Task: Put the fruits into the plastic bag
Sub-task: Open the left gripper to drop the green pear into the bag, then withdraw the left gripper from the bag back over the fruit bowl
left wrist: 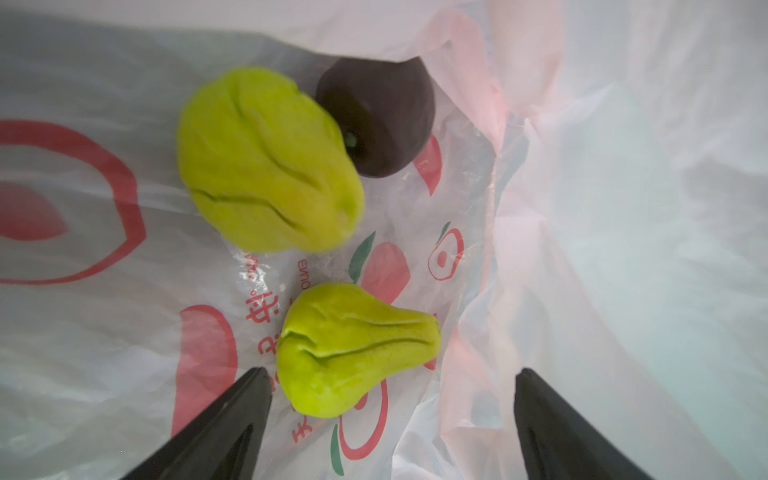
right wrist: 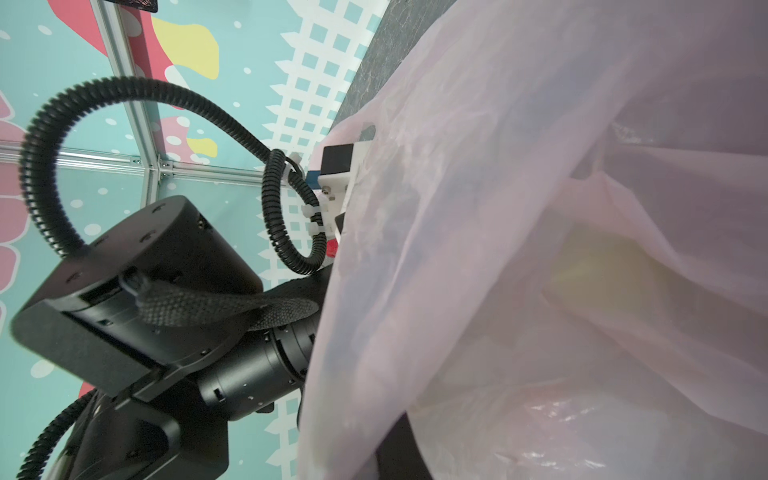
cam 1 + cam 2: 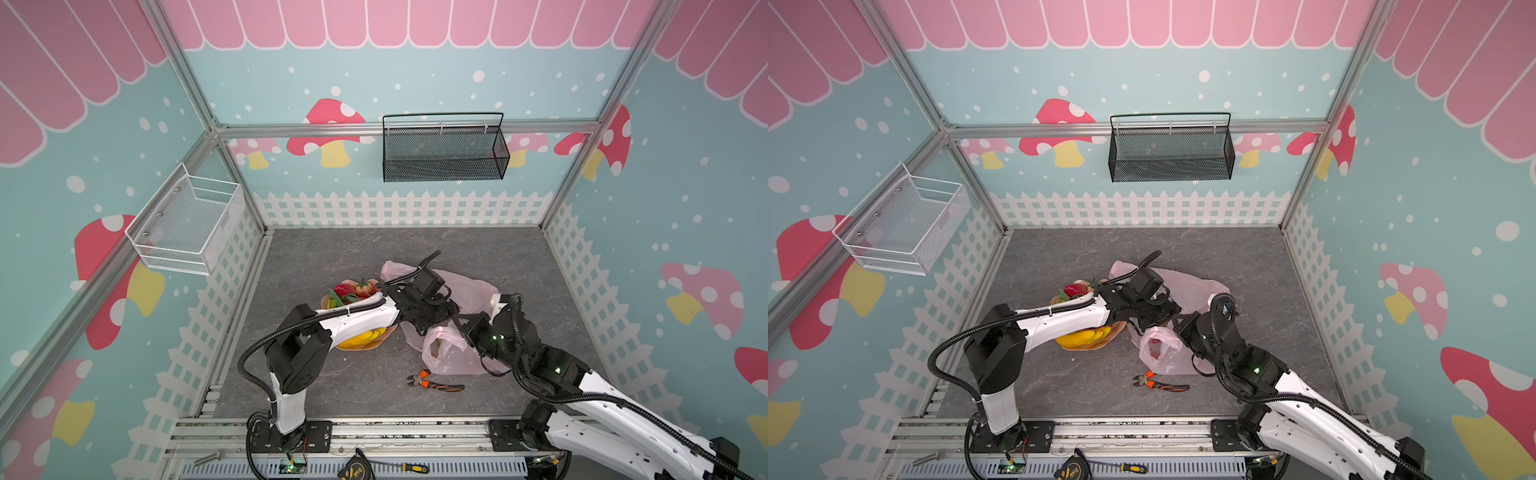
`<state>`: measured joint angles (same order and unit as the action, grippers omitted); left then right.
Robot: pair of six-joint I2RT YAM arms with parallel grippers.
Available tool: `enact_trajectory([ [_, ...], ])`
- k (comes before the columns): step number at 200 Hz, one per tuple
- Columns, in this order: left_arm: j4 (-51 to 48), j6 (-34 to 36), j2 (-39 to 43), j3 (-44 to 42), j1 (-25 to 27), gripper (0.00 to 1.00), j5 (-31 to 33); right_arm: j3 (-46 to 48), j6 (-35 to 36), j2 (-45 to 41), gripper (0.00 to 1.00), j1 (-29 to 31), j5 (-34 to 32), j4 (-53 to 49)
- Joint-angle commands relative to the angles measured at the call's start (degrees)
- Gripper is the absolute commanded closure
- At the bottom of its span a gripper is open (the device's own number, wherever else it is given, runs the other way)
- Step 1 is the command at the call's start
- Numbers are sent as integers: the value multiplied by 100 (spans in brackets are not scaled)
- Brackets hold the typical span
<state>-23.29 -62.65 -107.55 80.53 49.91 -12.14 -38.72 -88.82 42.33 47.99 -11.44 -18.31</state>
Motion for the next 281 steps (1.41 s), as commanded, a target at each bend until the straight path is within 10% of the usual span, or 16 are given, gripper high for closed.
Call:
enact_trajectory([
  [1,-415,285,384,194,-8,8,157,90,-121,-83,100,-19,-131,68],
  [145,-2950,2454,2496,-125,-793,9,681,39,-127,-165,100,-14,-227,7],
  [281,-3342,3680,1314,540,-1290,17,1336,-111,-49,-198,100,-25,-253,-212],
])
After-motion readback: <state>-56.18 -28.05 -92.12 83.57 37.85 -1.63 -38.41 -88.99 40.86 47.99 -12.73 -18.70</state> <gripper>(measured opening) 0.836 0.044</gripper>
